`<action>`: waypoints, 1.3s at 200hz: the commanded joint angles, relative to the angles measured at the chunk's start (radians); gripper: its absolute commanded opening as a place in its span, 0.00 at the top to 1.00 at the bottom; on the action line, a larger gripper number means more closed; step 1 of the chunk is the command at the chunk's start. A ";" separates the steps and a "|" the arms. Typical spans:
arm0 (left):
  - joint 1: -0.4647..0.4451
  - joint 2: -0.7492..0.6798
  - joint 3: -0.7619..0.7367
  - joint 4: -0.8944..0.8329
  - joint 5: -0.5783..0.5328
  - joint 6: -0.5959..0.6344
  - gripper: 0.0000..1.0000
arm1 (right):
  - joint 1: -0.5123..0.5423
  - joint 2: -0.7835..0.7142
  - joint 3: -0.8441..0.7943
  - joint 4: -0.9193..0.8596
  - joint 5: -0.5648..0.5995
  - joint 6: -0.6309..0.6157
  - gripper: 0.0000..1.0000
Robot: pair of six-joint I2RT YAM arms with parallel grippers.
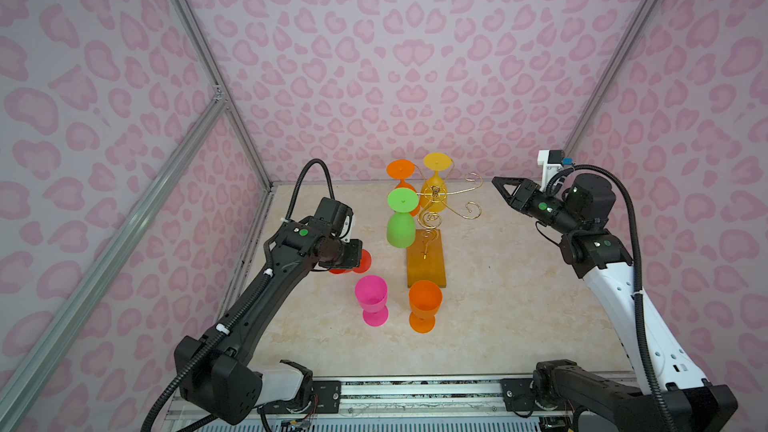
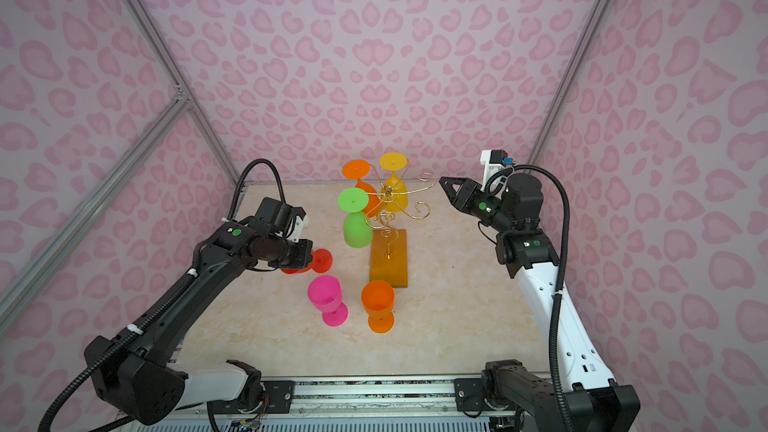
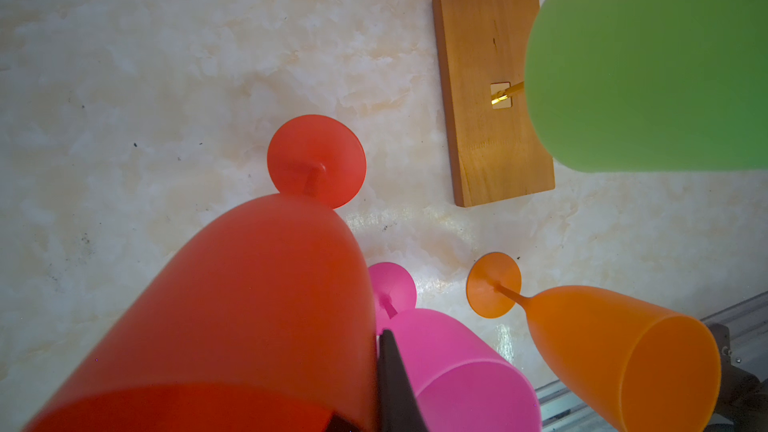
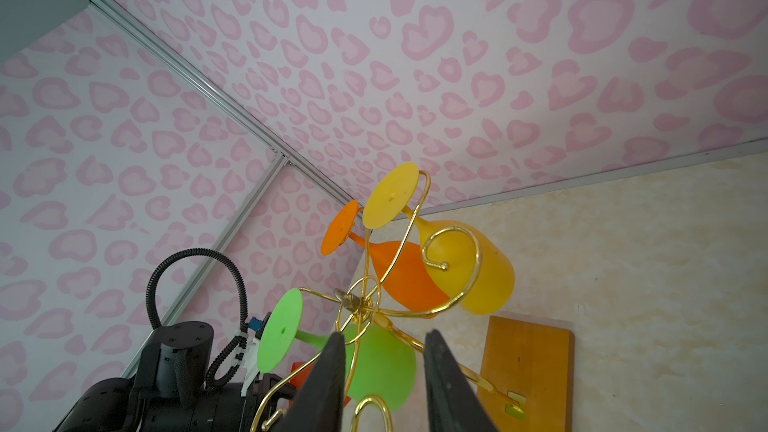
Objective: Take the wine glass off the wine glass rack
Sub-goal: 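Lower the red glass upright onto the table beside the magenta glass with the left gripper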
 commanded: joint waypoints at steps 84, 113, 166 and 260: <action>-0.054 0.063 0.001 -0.076 -0.068 0.030 0.97 | -0.001 0.021 -0.005 0.010 -0.017 -0.001 0.67; -0.059 0.086 0.000 -0.084 -0.060 0.045 0.96 | -0.002 0.024 -0.008 0.009 -0.017 -0.001 0.67; -0.060 0.125 0.010 -0.098 -0.065 0.062 0.92 | -0.003 0.020 -0.015 0.010 -0.018 -0.002 0.67; -0.063 0.154 0.052 -0.121 -0.060 0.071 0.80 | -0.012 0.025 -0.030 0.017 -0.025 0.002 0.67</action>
